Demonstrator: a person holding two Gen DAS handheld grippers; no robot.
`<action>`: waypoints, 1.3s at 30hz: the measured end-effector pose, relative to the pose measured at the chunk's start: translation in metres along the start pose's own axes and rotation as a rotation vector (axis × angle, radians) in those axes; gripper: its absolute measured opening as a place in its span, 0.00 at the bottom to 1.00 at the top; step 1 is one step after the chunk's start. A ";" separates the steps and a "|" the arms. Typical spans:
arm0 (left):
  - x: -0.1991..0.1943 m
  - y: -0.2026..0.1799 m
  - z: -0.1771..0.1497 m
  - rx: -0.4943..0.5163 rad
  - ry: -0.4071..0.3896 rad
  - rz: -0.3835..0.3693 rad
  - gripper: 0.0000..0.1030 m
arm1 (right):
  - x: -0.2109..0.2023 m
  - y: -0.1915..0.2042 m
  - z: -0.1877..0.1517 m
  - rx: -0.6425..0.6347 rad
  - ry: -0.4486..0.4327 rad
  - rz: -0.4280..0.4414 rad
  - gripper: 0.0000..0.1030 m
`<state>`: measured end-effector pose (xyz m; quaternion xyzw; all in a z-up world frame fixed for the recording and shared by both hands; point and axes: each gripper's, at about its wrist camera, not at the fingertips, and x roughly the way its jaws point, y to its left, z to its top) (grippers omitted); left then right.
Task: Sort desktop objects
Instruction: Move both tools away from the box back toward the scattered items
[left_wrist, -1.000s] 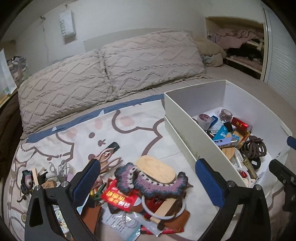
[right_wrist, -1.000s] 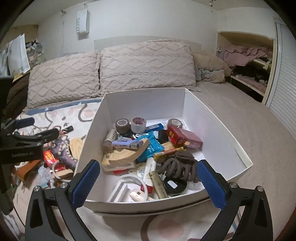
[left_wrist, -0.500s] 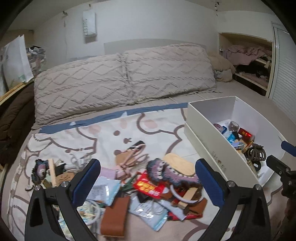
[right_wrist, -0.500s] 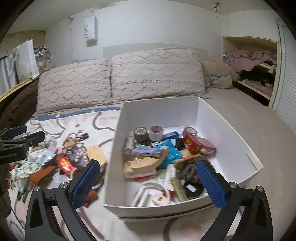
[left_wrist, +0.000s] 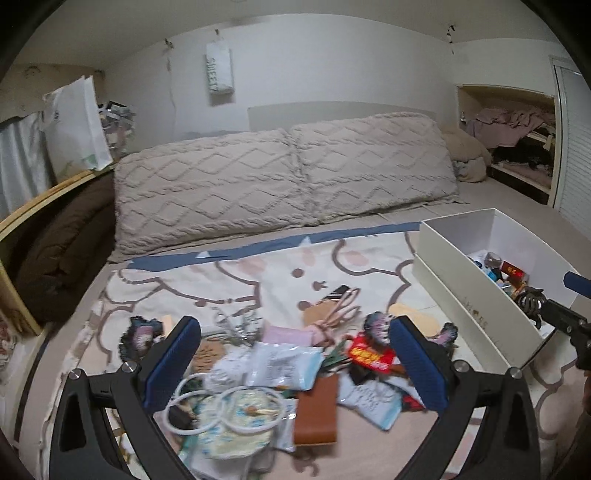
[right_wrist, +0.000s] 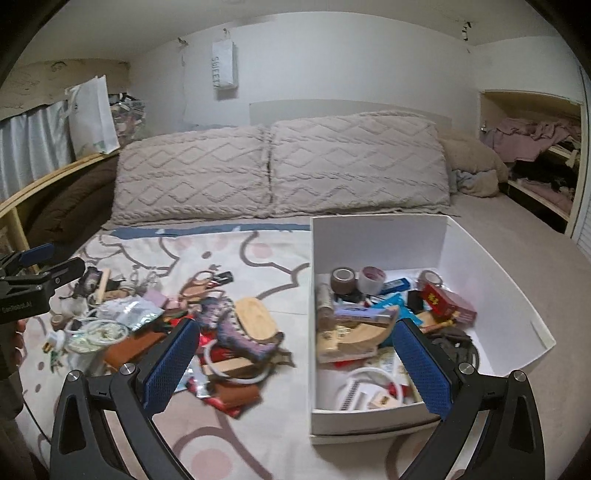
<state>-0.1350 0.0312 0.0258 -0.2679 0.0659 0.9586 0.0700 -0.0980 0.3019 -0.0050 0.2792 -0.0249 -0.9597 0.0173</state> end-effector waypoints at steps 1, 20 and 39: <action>-0.002 0.005 -0.002 -0.011 0.001 -0.004 1.00 | 0.000 0.002 0.000 0.002 -0.001 0.006 1.00; -0.031 0.084 -0.053 -0.154 -0.020 0.069 1.00 | 0.010 0.044 -0.008 0.019 -0.002 0.073 1.00; -0.008 0.099 -0.127 -0.163 0.144 0.085 1.00 | 0.068 0.087 -0.052 -0.052 0.180 0.071 1.00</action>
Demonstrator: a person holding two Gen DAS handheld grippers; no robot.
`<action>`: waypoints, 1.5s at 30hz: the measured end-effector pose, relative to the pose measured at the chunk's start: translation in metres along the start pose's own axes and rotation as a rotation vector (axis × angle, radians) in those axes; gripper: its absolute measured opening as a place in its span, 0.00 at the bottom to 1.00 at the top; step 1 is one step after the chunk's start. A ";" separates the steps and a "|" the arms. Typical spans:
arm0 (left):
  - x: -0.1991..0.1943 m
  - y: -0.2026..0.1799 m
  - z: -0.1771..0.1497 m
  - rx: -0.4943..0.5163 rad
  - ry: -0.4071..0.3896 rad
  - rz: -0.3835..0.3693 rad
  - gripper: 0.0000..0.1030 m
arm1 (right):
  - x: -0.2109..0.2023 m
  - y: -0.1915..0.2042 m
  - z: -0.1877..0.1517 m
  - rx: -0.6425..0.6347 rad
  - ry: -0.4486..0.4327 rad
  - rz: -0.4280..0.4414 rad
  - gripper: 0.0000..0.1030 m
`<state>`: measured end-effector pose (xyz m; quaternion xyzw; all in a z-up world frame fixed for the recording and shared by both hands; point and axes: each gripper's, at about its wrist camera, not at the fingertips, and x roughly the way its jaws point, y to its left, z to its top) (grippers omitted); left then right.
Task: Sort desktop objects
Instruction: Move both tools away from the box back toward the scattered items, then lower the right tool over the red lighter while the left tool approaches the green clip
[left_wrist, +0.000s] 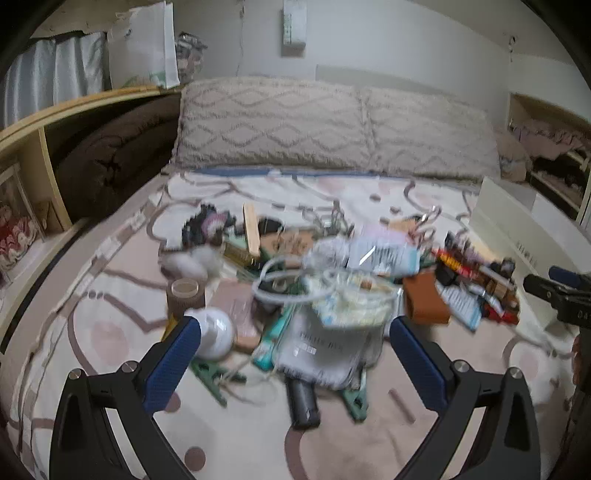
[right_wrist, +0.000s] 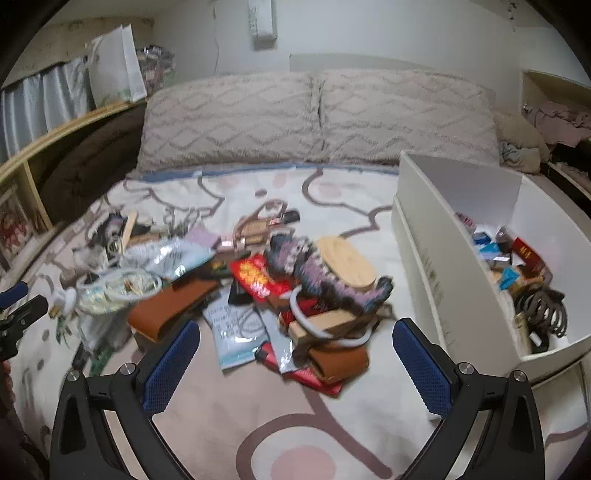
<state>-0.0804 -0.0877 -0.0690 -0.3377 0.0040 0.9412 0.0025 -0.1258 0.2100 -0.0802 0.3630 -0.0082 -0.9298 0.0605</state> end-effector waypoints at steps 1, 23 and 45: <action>0.002 0.001 -0.003 0.000 0.009 -0.003 1.00 | 0.004 0.001 -0.002 0.000 0.011 -0.002 1.00; 0.024 -0.034 -0.035 -0.087 0.223 -0.414 1.00 | 0.068 -0.005 -0.019 0.079 0.181 -0.128 1.00; 0.055 -0.049 -0.040 -0.056 0.248 -0.367 0.92 | 0.048 -0.035 -0.051 0.171 0.208 -0.155 1.00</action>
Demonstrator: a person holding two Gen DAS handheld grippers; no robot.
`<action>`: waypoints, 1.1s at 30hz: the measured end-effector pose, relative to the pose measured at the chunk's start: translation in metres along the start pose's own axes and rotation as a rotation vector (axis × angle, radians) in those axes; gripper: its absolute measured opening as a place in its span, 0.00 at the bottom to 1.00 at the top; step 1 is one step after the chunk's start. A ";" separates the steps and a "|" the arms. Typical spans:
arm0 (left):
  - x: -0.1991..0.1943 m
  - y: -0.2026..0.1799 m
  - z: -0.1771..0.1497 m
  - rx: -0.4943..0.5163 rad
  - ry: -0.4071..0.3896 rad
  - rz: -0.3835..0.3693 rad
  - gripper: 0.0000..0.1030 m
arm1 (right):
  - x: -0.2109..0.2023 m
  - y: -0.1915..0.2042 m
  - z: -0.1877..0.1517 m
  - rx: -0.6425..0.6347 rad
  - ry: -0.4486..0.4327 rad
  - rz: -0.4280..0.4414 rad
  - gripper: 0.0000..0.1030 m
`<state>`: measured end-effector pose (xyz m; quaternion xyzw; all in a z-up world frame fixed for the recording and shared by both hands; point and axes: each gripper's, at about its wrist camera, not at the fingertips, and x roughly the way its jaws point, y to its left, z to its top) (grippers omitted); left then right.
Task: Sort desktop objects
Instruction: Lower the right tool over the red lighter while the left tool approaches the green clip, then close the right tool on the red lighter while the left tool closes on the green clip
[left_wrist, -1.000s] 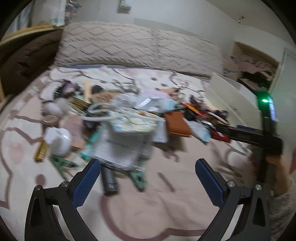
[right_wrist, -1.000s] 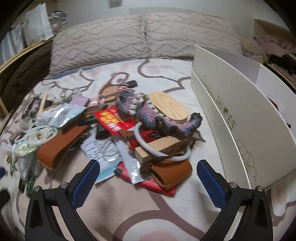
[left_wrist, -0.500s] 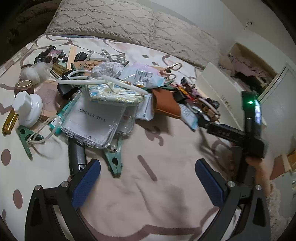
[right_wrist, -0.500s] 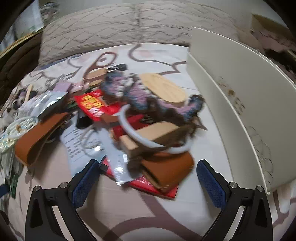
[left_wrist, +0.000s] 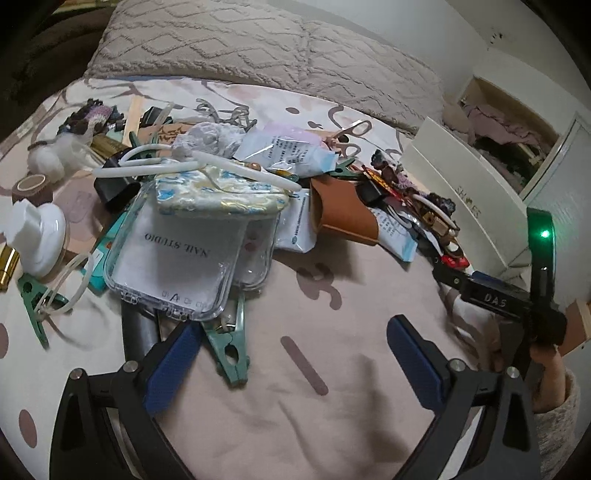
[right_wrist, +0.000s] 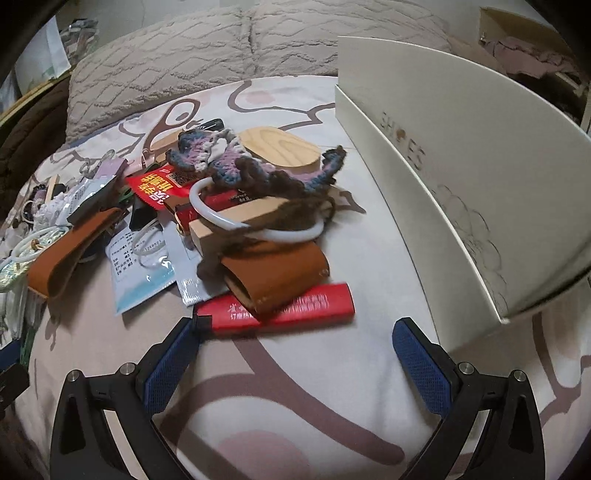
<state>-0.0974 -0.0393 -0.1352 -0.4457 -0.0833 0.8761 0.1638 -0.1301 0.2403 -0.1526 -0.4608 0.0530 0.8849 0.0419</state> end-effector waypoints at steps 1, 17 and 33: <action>0.000 0.000 0.000 0.000 0.000 0.007 0.89 | 0.000 -0.001 0.000 0.003 -0.001 0.006 1.00; -0.004 0.014 -0.007 -0.058 -0.013 0.071 0.53 | 0.006 0.002 -0.002 0.000 0.016 0.010 1.00; 0.002 0.012 -0.007 -0.032 -0.019 0.137 0.36 | 0.003 0.009 0.002 -0.054 -0.020 0.090 0.88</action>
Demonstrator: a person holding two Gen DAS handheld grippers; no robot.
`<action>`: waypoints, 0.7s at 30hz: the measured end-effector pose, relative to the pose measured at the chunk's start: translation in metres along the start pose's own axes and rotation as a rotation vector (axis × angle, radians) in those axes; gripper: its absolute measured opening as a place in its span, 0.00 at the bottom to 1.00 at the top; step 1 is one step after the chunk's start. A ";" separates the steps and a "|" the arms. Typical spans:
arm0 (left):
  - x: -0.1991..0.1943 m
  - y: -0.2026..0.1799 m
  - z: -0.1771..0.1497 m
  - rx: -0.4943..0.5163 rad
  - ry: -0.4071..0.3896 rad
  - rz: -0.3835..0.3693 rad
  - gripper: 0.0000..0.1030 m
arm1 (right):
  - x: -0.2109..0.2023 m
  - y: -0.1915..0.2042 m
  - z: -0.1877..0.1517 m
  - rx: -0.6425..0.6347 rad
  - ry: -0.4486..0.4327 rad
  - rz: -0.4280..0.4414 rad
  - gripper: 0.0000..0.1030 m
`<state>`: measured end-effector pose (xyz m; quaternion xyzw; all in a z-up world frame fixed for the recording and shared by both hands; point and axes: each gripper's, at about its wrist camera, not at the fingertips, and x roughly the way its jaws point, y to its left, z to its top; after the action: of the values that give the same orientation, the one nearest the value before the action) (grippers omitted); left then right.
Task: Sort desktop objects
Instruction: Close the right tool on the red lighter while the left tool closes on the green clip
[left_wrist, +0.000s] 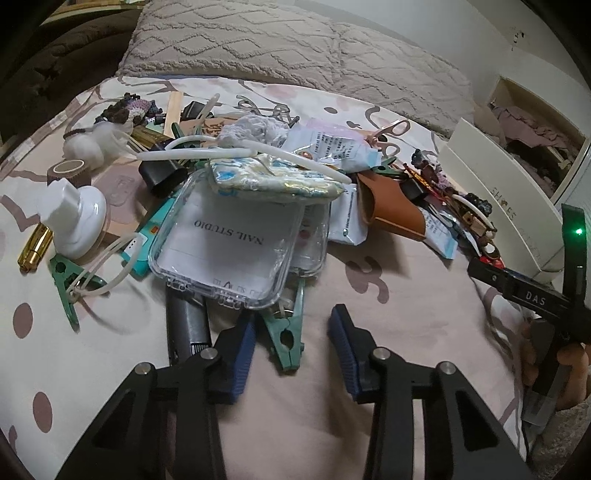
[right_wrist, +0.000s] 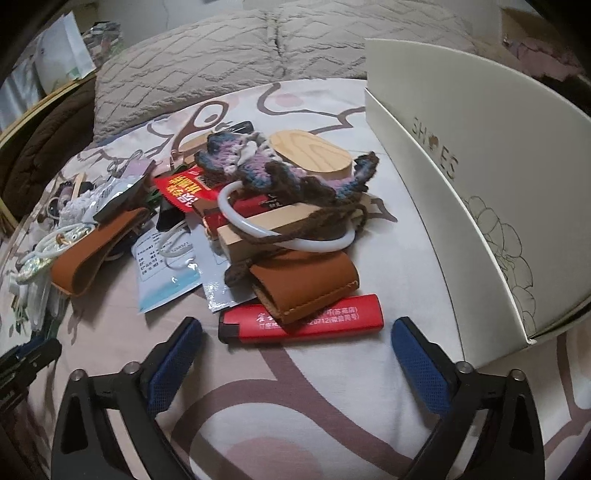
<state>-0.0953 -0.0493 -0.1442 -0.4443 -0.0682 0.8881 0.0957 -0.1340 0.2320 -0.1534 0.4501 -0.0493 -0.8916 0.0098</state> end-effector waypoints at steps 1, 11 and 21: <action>0.000 0.000 0.000 0.001 -0.001 0.002 0.33 | -0.001 0.001 0.000 -0.003 -0.005 -0.008 0.86; -0.005 -0.007 -0.005 0.019 -0.013 -0.006 0.22 | -0.012 0.000 -0.012 -0.022 -0.034 0.022 0.79; -0.011 -0.031 -0.019 0.086 -0.017 -0.058 0.22 | -0.032 0.011 -0.039 -0.075 -0.044 0.022 0.79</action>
<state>-0.0705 -0.0209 -0.1408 -0.4303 -0.0436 0.8907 0.1401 -0.0837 0.2198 -0.1500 0.4293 -0.0209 -0.9022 0.0355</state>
